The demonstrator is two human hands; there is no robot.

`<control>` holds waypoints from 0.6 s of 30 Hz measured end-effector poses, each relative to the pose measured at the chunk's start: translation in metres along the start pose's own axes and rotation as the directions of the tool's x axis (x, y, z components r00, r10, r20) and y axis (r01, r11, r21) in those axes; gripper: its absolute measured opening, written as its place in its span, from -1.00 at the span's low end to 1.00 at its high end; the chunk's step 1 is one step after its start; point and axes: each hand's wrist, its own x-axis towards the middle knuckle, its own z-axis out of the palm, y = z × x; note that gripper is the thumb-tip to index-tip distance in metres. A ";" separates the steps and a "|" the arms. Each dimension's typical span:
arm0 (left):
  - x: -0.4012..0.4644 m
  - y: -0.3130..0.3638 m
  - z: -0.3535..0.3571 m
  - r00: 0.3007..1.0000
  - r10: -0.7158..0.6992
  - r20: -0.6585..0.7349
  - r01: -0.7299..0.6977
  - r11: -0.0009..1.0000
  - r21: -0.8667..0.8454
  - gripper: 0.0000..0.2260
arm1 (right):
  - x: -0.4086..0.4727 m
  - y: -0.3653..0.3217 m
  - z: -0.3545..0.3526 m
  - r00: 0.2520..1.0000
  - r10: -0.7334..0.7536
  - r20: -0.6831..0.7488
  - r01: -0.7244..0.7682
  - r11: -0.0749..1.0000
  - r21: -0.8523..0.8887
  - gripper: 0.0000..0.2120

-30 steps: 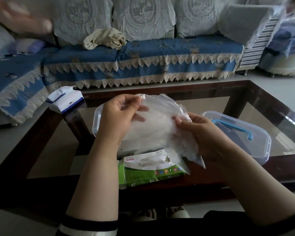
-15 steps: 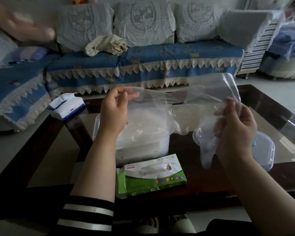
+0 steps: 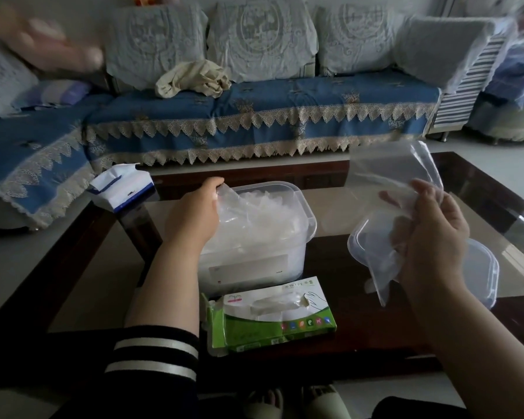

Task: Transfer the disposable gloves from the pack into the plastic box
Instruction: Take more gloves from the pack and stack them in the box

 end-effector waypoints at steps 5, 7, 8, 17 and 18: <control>0.003 -0.012 0.003 0.995 0.051 -0.089 -0.042 0.994 0.103 -0.71 | -0.006 -0.003 0.011 0.987 0.040 0.153 -0.006 0.976 -0.217 -0.81; 0.002 -0.012 -0.001 0.989 0.061 -0.137 -0.039 0.986 0.160 -0.75 | -0.009 -0.007 0.020 0.971 0.089 0.223 -0.036 0.972 -0.231 -0.82; 0.001 -0.010 -0.003 0.987 0.064 -0.146 -0.042 0.989 0.145 -0.79 | -0.009 -0.010 0.025 0.960 0.116 0.256 -0.054 0.970 -0.236 -0.82; -0.028 0.025 -0.047 0.970 0.100 0.223 0.156 0.449 -0.880 -0.24 | 0.029 -0.022 0.110 0.720 0.365 0.591 0.097 0.789 -0.606 -0.79; -0.031 0.027 -0.049 0.965 0.117 0.234 0.165 0.419 -0.893 -0.27 | 0.035 -0.018 0.118 0.702 0.370 0.608 0.167 0.745 -0.646 -0.79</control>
